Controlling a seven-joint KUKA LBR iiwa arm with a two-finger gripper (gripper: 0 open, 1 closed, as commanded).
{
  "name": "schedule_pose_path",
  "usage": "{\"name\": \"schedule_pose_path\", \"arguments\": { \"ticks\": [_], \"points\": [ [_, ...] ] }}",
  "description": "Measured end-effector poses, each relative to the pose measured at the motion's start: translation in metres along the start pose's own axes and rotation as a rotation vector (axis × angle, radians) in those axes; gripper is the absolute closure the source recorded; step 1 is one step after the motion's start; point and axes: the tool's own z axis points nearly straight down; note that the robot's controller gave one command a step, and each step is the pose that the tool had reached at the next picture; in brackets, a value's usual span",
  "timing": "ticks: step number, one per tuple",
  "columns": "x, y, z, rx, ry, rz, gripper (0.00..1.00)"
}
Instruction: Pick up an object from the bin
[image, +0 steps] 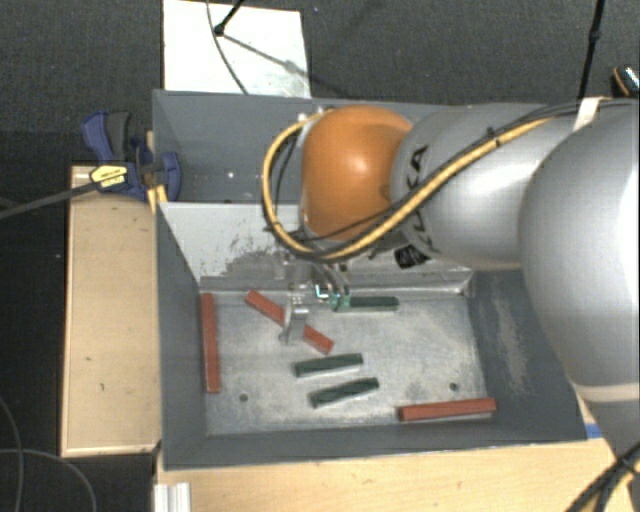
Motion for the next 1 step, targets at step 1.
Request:
{"name": "schedule_pose_path", "arguments": {
  "ticks": [1],
  "points": [
    [0.0083, -0.0271, 0.0871, 0.001, -0.001, 0.007, 0.0]
  ]
}}
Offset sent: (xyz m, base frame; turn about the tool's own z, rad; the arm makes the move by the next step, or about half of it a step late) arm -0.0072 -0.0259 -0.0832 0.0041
